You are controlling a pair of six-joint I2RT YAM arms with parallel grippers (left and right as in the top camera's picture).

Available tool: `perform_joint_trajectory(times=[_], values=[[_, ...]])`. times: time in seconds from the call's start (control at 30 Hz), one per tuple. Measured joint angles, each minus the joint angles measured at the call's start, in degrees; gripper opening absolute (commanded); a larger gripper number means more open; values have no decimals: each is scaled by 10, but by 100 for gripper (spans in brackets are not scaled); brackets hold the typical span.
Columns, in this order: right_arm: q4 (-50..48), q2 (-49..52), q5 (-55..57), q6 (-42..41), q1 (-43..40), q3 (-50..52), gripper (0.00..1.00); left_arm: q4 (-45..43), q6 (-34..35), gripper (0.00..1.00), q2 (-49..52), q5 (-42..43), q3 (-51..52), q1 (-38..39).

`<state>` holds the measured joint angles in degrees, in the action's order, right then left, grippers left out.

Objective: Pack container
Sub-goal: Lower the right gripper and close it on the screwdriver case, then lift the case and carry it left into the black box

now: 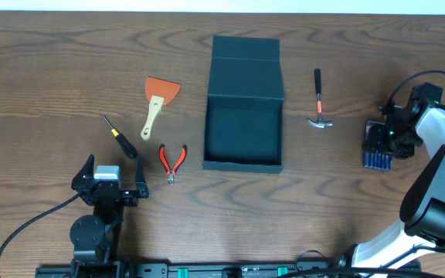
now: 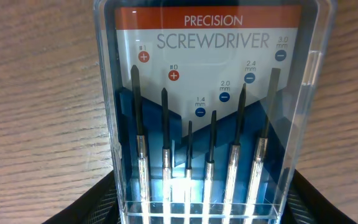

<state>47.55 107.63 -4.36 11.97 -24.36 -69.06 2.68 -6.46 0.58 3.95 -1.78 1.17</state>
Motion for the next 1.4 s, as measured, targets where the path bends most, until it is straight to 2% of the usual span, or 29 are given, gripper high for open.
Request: perform_joint_trajectory(times=[0.3, 0.57, 0.83, 1.4], values=[[2, -1, -9, -1, 9, -13, 19, 0, 0, 99, 0, 0, 0, 0], [4, -49, -11, -1, 66, -20, 19, 0, 0, 98, 0, 0, 0, 0], [14, -129, -13, 0, 148, -38, 12, 0, 0, 99, 0, 0, 0, 0], [24, -279, -15, 1, 384, -52, 13, 0, 0, 99, 0, 0, 0, 0]])
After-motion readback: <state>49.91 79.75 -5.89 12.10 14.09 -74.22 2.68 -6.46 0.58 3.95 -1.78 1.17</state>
